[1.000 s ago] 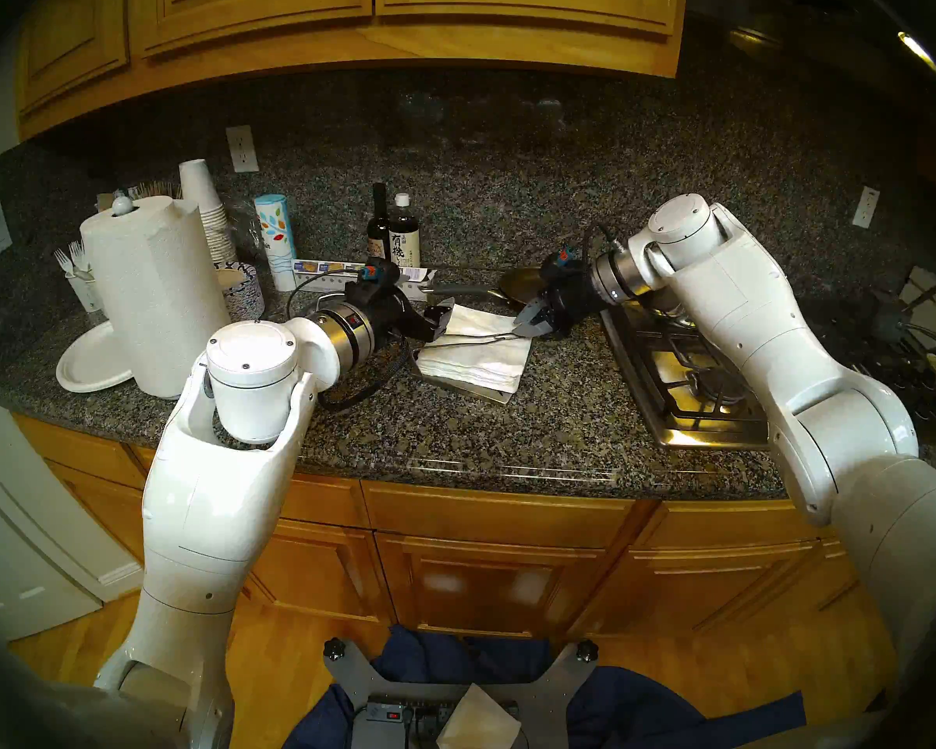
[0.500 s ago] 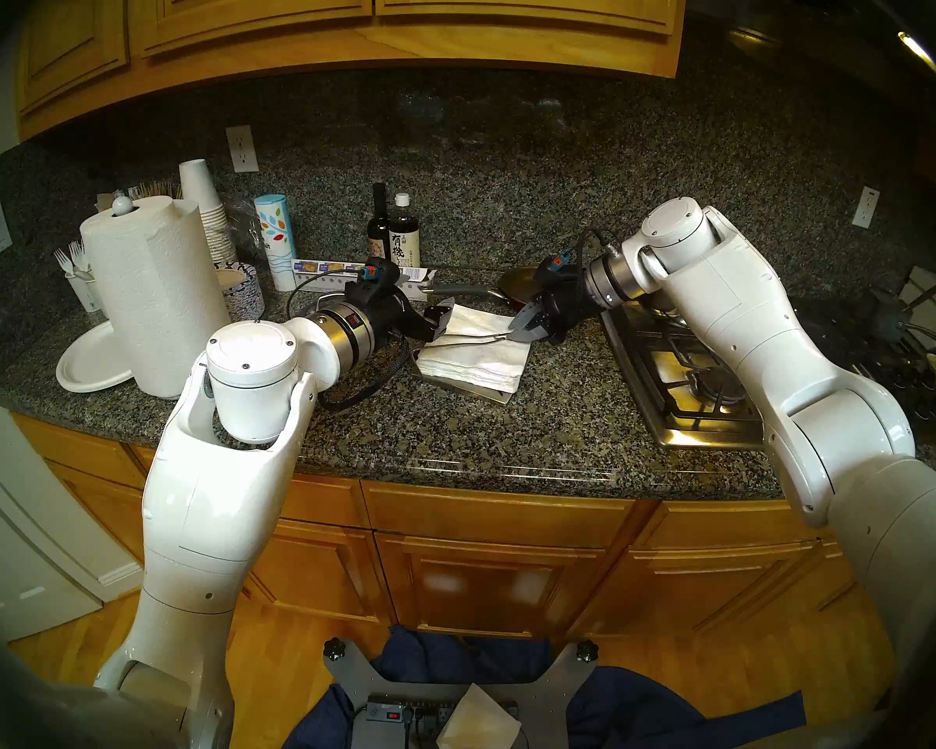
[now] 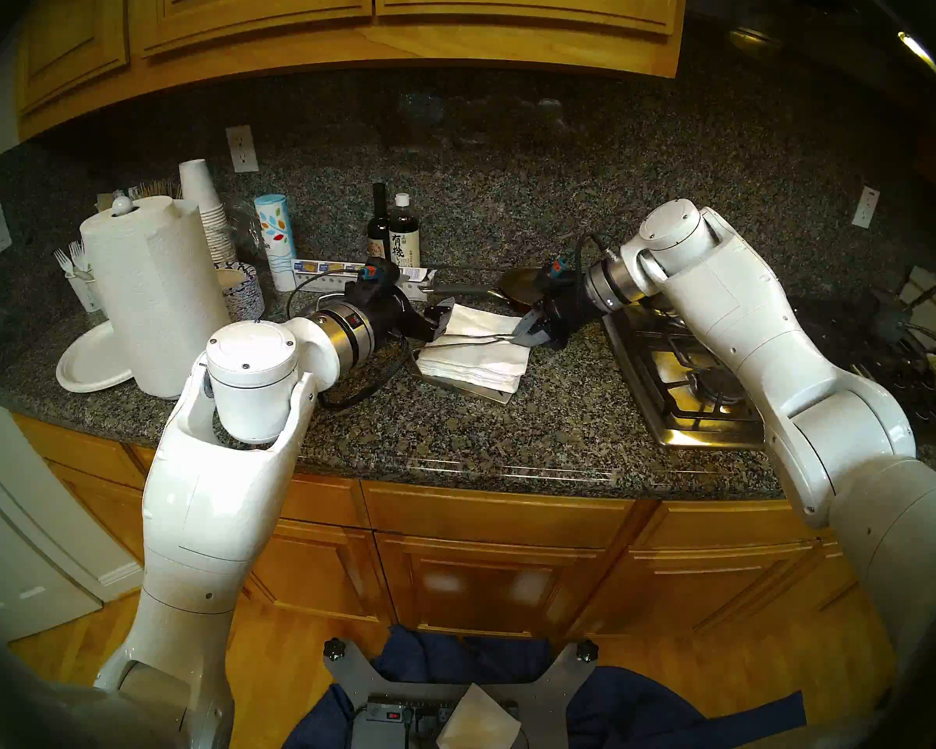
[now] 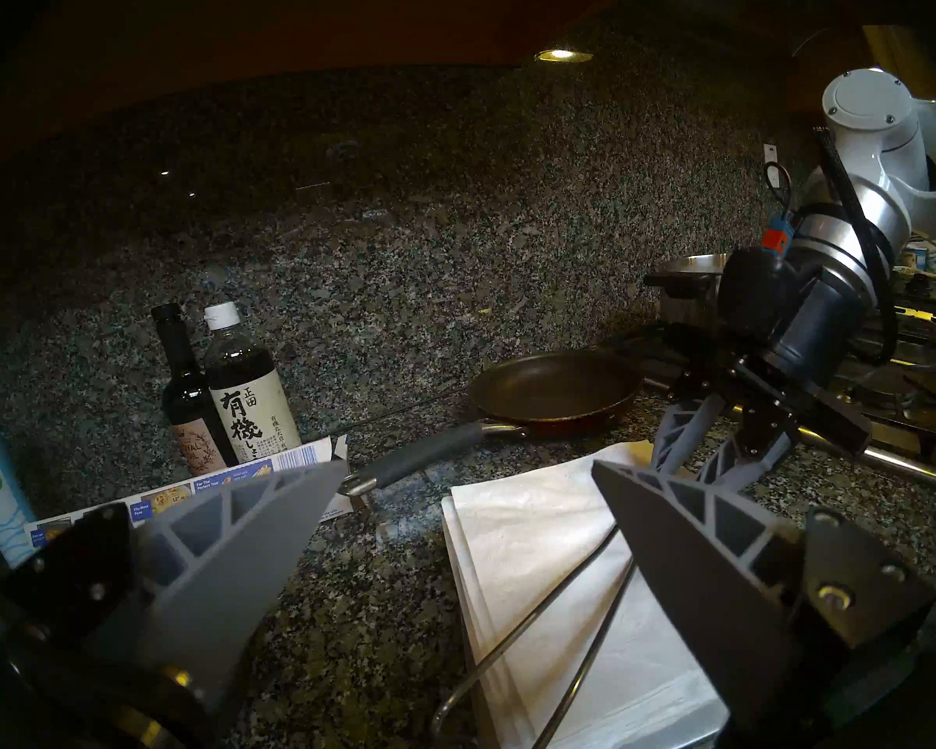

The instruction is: Take napkin out of napkin holder

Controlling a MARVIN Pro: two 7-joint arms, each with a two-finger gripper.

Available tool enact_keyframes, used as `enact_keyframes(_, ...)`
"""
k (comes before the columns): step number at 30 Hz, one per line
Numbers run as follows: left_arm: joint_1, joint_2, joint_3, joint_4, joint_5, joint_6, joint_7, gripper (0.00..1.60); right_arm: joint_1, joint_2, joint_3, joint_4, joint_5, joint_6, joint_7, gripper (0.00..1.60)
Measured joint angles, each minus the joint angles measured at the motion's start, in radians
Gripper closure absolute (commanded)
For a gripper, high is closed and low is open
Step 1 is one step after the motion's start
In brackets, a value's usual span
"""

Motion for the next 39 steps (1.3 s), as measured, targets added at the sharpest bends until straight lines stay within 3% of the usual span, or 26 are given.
enact_keyframes(16,0.0,0.0,0.0,0.0,0.0,0.0,0.0,0.0,-0.001,0.012,0.012,-0.052,0.007,0.006,0.002,1.2)
enact_keyframes(31,0.0,0.0,0.001,0.0,-0.001,0.002,-0.003,0.0,-0.009,0.028,0.032,-0.134,0.024,0.021,-0.005,1.37)
enact_keyframes(39,-0.01,0.016,0.048,0.008,0.003,0.024,-0.035,0.0,-0.008,0.027,0.037,-0.162,0.026,0.025,-0.017,1.38)
